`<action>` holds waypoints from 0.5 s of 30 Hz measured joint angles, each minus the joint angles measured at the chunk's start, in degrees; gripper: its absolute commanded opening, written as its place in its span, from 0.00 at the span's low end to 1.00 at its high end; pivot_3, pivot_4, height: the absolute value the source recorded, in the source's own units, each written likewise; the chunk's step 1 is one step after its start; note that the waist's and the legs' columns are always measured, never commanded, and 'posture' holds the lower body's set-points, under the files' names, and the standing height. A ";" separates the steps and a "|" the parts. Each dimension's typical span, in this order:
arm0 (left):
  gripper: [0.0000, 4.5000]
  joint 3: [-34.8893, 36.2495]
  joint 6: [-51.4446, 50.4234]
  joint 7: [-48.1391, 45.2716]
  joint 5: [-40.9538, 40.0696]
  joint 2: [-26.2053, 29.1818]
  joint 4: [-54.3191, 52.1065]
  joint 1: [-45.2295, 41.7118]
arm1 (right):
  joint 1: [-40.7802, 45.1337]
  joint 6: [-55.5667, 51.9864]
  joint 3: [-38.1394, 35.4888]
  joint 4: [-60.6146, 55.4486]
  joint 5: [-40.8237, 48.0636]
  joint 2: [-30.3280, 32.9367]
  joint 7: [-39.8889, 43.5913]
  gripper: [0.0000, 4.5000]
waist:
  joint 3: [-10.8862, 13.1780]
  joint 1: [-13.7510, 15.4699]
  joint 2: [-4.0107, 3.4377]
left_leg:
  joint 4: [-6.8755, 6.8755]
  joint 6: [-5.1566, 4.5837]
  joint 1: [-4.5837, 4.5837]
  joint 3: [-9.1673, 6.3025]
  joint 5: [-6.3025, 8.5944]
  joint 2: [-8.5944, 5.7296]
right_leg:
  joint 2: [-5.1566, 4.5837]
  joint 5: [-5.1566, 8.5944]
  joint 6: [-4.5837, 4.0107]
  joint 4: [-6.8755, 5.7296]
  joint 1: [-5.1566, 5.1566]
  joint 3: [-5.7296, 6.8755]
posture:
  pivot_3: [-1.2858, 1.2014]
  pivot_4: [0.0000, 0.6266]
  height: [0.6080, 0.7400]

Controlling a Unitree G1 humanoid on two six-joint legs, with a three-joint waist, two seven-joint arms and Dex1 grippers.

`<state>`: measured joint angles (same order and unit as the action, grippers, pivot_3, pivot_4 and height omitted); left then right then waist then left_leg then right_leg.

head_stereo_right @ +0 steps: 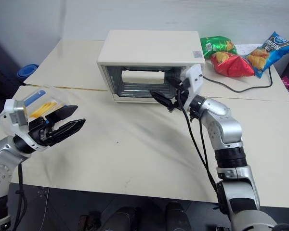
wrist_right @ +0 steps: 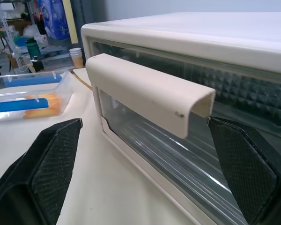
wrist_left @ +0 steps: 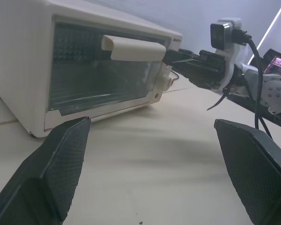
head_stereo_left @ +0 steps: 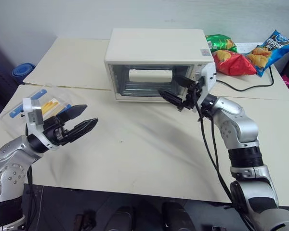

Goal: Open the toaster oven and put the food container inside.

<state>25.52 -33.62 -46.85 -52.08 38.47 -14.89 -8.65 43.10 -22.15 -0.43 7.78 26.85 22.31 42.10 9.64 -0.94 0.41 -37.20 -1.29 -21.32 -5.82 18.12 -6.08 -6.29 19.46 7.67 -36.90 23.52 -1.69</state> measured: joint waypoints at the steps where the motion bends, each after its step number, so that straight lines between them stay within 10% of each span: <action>1: 1.00 -0.05 -0.02 0.30 -0.03 -0.20 -0.40 0.00 | 0.31 0.00 0.05 0.38 -0.04 -0.37 0.38 0.99 | 0.00 -0.14 0.00 | -0.01 0.00 0.00 0.01 0.00 -0.01 | -0.01 0.00 0.00 0.00 0.00 0.00 | 0.52 0.24 1.00; 11: 1.00 -0.05 -1.34 2.09 -0.05 0.14 0.41 -1.72 | -4.05 -6.98 2.36 -9.48 1.67 1.54 5.25 0.99 | 0.00 -0.86 0.00 | 0.01 0.04 0.00 -0.01 0.02 0.01 | 0.03 0.00 0.00 -0.05 0.11 -0.01 | 0.52 0.24 1.00; 15: 0.72 0.27 -1.21 2.13 0.27 0.92 5.41 -8.43 | -9.04 -7.55 4.25 -13.47 1.16 3.58 7.44 1.00 | 0.00 -0.70 0.00 | -0.04 0.04 0.02 -0.01 0.02 -0.02 | 0.03 0.00 0.00 -0.07 0.10 -0.02 | 0.52 0.24 1.00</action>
<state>25.79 -34.82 -44.72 -51.81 39.38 -9.47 -17.08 34.06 -29.70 3.82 -5.69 28.01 25.89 49.54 9.64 -1.63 0.41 -37.24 -1.25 -21.31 -5.83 18.14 -6.10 -6.26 19.46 7.67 -36.97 23.63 -1.71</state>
